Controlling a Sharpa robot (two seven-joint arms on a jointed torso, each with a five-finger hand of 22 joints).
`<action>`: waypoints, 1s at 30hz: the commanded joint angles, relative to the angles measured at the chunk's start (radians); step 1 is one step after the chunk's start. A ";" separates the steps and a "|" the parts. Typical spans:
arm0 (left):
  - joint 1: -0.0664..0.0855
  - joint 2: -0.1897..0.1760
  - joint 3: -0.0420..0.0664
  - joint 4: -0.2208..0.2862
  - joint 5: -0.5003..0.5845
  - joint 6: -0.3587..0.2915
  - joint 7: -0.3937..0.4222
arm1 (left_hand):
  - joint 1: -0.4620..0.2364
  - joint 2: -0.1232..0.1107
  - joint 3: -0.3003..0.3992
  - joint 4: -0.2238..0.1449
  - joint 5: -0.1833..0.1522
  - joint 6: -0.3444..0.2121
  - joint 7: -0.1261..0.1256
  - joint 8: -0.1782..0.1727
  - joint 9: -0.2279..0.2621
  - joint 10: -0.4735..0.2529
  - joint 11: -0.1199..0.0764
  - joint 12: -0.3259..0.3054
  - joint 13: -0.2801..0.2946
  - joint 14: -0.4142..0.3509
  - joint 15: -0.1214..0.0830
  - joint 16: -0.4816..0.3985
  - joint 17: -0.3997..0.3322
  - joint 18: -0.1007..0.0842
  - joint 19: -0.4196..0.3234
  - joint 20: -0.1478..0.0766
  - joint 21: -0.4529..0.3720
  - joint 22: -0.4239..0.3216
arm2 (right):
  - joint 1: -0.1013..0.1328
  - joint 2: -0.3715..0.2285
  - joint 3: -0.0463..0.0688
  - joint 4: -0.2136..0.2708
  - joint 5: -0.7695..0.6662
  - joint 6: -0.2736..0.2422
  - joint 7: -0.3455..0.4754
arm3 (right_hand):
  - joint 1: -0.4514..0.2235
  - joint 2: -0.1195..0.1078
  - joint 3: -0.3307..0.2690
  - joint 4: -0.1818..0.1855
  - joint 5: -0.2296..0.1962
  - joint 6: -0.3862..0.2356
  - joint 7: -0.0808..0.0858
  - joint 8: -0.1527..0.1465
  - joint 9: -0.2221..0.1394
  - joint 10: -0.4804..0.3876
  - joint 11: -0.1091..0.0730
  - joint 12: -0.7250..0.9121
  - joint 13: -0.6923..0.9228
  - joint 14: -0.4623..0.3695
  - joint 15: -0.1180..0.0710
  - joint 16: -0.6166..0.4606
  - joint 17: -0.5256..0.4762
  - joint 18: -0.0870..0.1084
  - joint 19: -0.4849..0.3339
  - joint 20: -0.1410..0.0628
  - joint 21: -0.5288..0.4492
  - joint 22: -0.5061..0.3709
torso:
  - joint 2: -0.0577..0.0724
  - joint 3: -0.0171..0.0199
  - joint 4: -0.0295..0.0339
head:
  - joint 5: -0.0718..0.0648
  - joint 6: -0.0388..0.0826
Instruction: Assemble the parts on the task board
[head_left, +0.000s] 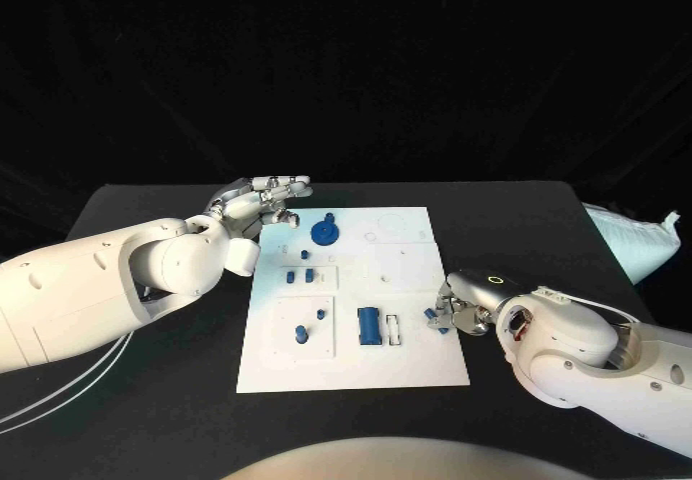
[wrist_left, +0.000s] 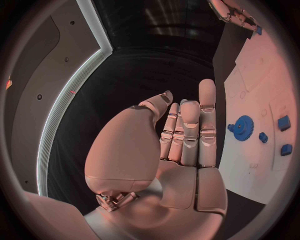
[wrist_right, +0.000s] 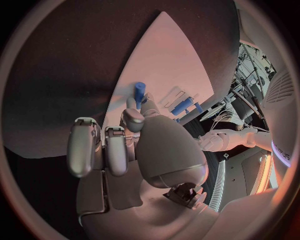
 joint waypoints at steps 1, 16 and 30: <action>0.000 0.001 0.001 0.002 -0.003 0.019 0.006 | -0.005 0.006 -0.001 -0.005 0.005 -0.004 0.003 0.002 -0.001 -0.008 0.001 0.005 -0.001 -0.007 0.002 0.004 -0.001 0.011 -0.003 0.000 -0.006 -0.001 | -0.012 0.004 -0.008 -0.010 -0.026 0.071 -0.009 | 0.059 0.020 0.037 -0.024 -0.004 0.001 -0.007 0.000 0.000 -0.001 -0.010 -0.007 -0.003 0.081 -0.009 -0.003 0.153 -0.005 0.001 -0.008 -0.003 0.003 | -0.001 -0.0003 -0.0002 | 0.000 -0.001; 0.000 0.000 0.001 0.003 -0.003 0.019 0.005 | -0.005 0.006 -0.001 -0.005 0.005 -0.004 0.003 0.002 -0.001 -0.008 0.001 0.005 -0.001 -0.007 0.002 0.004 -0.001 0.011 -0.003 0.000 -0.006 -0.001 | -0.015 0.007 -0.008 -0.012 0.006 0.046 -0.013 | 0.031 -0.007 0.189 -0.053 0.027 0.006 -0.005 -0.018 0.005 0.005 -0.008 -0.022 -0.011 0.082 -0.007 -0.001 0.158 -0.006 0.003 -0.005 -0.002 0.007 | 0.000 -0.0001 0.0001 | 0.001 0.000; 0.000 -0.001 0.001 0.005 -0.003 0.019 0.005 | -0.005 0.007 -0.001 -0.006 0.006 -0.004 0.003 0.003 0.000 -0.009 0.001 0.006 -0.001 -0.007 0.002 0.005 -0.001 0.011 -0.003 0.001 -0.006 -0.002 | -0.015 -0.009 -0.005 0.049 0.118 -0.155 -0.022 | -0.069 -0.068 0.304 -0.008 0.056 0.019 -0.007 -0.033 0.010 0.018 -0.010 -0.005 0.004 0.084 -0.008 0.005 0.167 -0.007 0.008 -0.007 0.003 0.016 | 0.001 0.0002 0.0004 | -0.001 0.006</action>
